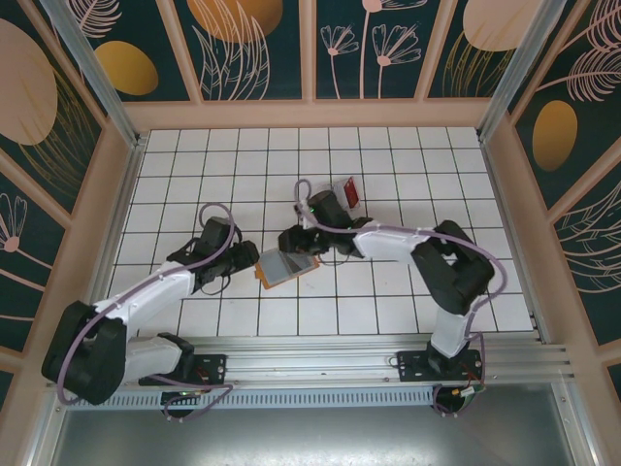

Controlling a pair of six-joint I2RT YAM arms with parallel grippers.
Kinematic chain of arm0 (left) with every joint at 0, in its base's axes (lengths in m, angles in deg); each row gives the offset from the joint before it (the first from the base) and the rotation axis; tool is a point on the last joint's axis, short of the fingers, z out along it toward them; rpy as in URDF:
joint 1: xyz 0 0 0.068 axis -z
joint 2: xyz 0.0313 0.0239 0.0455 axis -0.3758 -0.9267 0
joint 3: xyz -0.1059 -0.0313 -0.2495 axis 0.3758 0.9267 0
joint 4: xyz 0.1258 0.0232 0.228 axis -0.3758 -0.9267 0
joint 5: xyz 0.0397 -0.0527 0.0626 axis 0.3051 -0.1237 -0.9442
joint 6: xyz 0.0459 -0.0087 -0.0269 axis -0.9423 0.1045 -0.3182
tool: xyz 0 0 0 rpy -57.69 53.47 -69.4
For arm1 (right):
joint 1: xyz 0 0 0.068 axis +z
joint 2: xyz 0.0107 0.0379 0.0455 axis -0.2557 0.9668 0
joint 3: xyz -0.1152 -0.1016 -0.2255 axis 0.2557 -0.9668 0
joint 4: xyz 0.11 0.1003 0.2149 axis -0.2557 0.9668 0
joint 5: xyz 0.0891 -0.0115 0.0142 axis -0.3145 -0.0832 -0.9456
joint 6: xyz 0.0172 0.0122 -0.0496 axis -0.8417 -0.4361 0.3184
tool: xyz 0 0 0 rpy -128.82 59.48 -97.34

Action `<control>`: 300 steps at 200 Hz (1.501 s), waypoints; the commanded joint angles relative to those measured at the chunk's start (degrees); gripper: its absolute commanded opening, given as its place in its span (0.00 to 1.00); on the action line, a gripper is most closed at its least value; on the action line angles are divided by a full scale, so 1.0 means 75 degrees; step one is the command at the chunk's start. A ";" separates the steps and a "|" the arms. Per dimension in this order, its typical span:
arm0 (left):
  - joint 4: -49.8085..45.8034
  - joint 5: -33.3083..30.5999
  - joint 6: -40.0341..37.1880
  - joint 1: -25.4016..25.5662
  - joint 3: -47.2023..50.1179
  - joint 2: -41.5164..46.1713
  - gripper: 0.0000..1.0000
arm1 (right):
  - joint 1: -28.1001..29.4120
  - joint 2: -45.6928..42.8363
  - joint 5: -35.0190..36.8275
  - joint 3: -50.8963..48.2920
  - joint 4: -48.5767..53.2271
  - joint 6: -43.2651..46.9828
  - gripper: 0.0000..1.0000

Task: Put the credit cards into the card holder

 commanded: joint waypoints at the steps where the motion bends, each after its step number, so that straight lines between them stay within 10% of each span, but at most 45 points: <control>1: 0.0602 0.0288 -0.0434 -0.0055 -0.0798 -0.0554 0.52 | -0.0662 -0.0805 0.1331 0.0463 0.1046 0.0990 0.41; 109: 0.0989 0.1526 -0.1078 0.0009 -0.4872 -0.4642 0.56 | -0.2428 0.0094 0.4743 0.2166 0.2877 0.2819 0.48; 208: 0.0450 0.2043 -0.1182 0.0696 -0.7675 -0.7255 0.56 | -0.2513 0.1390 0.4430 0.3023 0.3519 0.2954 0.51; 300: 0.0979 0.2075 -0.0946 0.0757 -0.6897 -0.7361 0.55 | -0.2520 0.1262 0.4816 0.3202 0.3638 0.3081 0.47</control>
